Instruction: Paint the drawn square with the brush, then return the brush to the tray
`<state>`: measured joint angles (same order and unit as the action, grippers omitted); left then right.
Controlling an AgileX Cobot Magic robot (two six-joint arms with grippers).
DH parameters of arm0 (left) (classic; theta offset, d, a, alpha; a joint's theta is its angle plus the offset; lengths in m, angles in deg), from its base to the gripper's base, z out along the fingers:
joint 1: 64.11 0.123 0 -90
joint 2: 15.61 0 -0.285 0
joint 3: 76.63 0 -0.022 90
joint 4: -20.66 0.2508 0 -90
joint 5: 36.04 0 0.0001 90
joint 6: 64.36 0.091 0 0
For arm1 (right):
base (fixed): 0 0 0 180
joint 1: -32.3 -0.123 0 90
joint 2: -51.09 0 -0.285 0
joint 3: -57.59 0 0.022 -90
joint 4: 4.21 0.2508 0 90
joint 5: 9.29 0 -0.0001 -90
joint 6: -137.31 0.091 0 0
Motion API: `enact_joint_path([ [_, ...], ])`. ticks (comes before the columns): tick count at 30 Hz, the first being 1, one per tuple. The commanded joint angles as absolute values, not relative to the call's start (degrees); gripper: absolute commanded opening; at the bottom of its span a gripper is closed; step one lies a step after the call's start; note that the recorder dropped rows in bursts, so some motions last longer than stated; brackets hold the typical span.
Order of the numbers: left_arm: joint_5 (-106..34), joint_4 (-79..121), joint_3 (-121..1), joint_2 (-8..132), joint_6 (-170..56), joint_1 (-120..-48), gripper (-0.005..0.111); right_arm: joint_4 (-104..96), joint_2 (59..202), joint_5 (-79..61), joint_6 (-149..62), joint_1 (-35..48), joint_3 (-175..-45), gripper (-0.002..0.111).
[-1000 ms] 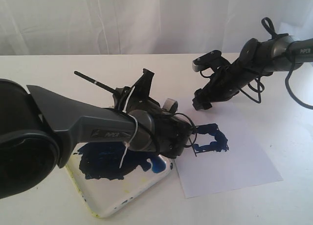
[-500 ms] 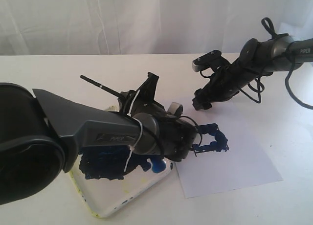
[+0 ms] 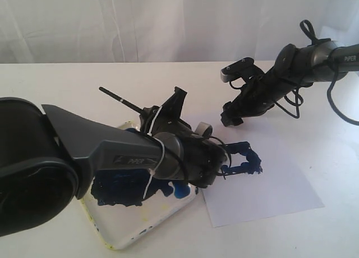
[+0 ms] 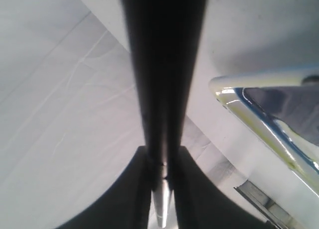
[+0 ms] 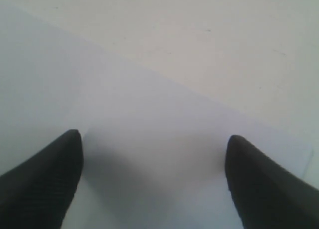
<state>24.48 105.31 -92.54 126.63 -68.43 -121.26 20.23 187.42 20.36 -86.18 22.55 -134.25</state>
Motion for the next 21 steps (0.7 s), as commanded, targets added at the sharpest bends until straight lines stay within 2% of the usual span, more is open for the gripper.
enact_joint_path([
  [1, 25.22, 104.86, -92.82, 126.77, -66.97, -121.39, 0.000, 18.35, 189.35, 21.82, -86.01, 22.63, -133.80, 0.073],
  [14, 29.66, 97.33, -92.71, 126.77, -64.36, -125.93, 0.000, 18.35, 189.35, 21.82, -86.01, 22.63, -133.80, 0.073],
  [21, 30.58, 97.68, -92.71, 126.77, -65.02, -124.48, 0.000, 18.35, 189.35, 21.82, -86.01, 22.63, -133.80, 0.073],
])
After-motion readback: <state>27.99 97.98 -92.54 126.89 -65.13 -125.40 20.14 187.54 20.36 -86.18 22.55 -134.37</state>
